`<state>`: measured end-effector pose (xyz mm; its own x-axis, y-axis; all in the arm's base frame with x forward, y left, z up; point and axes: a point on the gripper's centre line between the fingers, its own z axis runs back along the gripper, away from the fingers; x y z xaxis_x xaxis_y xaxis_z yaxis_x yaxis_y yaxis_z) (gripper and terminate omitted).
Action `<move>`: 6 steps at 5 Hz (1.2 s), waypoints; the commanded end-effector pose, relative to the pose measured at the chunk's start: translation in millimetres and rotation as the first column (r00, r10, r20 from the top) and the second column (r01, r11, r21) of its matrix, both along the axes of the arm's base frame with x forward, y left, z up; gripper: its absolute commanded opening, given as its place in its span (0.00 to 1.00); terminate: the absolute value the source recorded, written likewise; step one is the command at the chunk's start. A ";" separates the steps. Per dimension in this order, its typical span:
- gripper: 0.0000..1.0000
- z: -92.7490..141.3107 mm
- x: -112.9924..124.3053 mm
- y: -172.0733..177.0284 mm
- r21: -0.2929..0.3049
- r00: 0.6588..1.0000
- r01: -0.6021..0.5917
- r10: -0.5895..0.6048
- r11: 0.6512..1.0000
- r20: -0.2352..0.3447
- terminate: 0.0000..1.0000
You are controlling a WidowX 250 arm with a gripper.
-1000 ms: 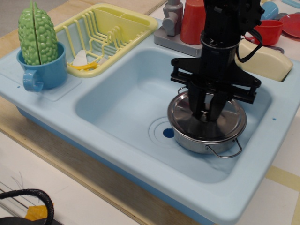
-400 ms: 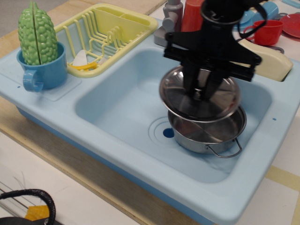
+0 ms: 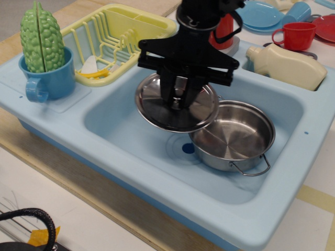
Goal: Take lid off pot or pan
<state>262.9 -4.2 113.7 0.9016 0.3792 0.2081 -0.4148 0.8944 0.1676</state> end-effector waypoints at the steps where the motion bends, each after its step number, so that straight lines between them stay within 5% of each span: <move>1: 0.00 3.2 -8.1 31.7 0.023 0.989 -0.146 0.146 0.989 -0.016 0.00; 3: 0.00 -16.6 -16.8 38.9 0.006 0.956 -0.251 0.249 0.968 -0.155 0.00; 4: 1.00 -22.4 -21.7 35.4 -0.026 0.947 -0.271 0.261 0.962 -0.189 0.00; 6: 1.00 -22.4 -21.7 35.4 -0.026 0.947 -0.271 0.261 0.962 -0.189 0.00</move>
<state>239.0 28.3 85.8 0.7917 0.6109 0.0054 -0.5954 0.7696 0.2308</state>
